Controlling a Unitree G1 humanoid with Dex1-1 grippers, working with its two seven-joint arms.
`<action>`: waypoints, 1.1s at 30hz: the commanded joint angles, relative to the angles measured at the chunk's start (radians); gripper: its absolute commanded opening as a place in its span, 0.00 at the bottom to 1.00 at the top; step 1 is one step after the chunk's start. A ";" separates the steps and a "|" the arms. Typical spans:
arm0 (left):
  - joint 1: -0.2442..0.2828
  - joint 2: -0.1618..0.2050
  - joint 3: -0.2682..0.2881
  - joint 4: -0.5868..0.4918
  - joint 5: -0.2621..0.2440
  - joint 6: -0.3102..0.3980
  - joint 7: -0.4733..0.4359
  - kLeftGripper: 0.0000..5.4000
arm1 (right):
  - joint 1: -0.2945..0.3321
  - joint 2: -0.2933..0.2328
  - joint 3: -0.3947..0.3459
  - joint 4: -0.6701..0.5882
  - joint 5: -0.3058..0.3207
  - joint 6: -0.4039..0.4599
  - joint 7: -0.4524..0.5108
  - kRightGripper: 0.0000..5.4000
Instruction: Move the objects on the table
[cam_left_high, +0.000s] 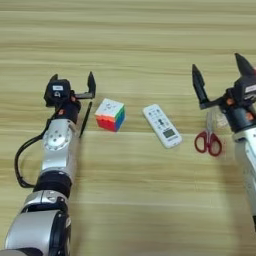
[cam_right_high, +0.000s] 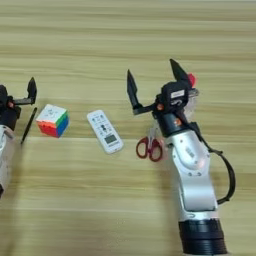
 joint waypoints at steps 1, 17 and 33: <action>-0.015 -0.005 -0.005 0.006 0.018 -0.009 0.007 1.00 | -0.011 -0.035 -0.067 -0.032 0.028 0.024 -0.016 0.99; -0.014 -0.007 -0.008 0.005 0.022 -0.015 0.013 1.00 | -0.071 -0.144 -0.315 0.124 0.043 0.028 -0.150 0.99; -0.003 -0.013 -0.009 -0.018 0.029 -0.014 -0.002 1.00 | -0.174 -0.179 -0.336 0.641 -0.042 -0.123 -0.270 0.99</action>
